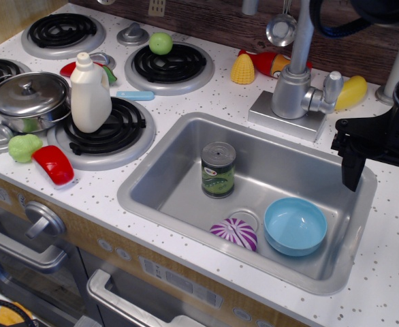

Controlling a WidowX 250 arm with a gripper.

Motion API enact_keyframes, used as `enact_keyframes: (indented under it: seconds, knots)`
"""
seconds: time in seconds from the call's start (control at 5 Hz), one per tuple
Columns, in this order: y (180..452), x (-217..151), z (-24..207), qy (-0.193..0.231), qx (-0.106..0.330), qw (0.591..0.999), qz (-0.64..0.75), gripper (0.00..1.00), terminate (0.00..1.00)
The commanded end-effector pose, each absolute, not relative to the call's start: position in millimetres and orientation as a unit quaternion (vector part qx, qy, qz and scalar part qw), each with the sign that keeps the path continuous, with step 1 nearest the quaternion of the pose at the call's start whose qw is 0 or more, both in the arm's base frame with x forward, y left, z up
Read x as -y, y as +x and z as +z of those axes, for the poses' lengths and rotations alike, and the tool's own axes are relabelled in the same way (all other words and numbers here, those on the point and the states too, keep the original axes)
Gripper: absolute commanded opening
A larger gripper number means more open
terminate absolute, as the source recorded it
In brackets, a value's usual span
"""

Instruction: Put detergent in sink

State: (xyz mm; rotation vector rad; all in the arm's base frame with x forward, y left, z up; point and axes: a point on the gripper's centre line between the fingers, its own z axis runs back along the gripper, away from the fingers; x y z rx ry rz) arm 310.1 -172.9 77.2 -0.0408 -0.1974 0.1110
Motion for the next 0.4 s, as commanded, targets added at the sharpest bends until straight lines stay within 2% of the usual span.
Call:
enact_keyframes:
  seconds: [0.0, 0.2]
  knots:
    - [310.1, 172.9, 77.2, -0.020, 0.098, 0.993, 0.055, 1.00, 0.00]
    - [307.6, 155.3, 73.2, -0.024, 0.114, 0.992, 0.050, 1.00, 0.00]
